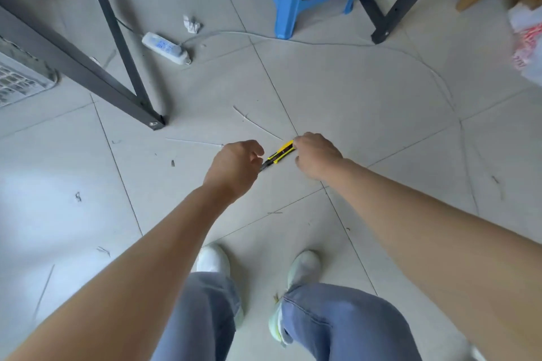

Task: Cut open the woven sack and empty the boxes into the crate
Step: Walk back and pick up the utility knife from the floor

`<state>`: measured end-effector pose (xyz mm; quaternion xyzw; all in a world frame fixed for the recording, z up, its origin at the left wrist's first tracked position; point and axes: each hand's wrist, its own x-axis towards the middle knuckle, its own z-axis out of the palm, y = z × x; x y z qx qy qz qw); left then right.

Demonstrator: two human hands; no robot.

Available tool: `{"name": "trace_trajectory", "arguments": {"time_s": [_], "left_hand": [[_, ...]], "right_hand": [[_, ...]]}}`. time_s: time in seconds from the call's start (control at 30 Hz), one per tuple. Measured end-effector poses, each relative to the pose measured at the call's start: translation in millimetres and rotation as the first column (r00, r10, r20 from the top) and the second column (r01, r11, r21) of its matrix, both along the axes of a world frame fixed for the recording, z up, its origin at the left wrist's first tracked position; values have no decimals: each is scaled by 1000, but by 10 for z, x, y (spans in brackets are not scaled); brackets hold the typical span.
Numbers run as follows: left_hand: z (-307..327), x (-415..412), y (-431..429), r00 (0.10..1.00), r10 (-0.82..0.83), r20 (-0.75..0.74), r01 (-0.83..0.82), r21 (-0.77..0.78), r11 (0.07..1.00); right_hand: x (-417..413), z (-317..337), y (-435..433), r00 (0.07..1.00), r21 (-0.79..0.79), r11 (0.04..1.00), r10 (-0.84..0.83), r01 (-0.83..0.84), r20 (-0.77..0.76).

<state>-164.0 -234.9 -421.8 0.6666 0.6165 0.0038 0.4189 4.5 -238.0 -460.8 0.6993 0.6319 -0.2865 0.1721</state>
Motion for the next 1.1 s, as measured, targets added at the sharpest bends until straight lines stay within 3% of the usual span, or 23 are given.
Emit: {"name": "trace_trajectory", "arguments": {"time_s": [0.27,0.43,0.67,0.8,0.9,1.0,1.1], "left_hand": [[-1281,48,277,995,-95,-16,96,22,995],[-1512,28,599,972,-229,-61,233,80,969],[-1687,-18,696,934,-349,-81,354,54,934],[-1767,-90,705,925,-367,-97,370,20,929],[-1797,-71,711,936,-343,-79,345,8,939],[-1692,-3,677,971,-239,-27,240,29,970],[-1302,33,604,991,-137,7,137,15,990]], "right_hand": [[39,-1672,322,994,-29,997,76,-74,75],[69,-2410,552,965,-34,975,224,-221,134],[138,-3041,596,932,-34,968,250,-250,261],[167,-3108,595,937,-3,969,240,-247,252],[182,-2934,635,981,16,989,146,-149,129],[150,-2439,703,1000,54,999,8,-8,1],[103,-1636,732,999,96,995,-26,30,-34]]}}
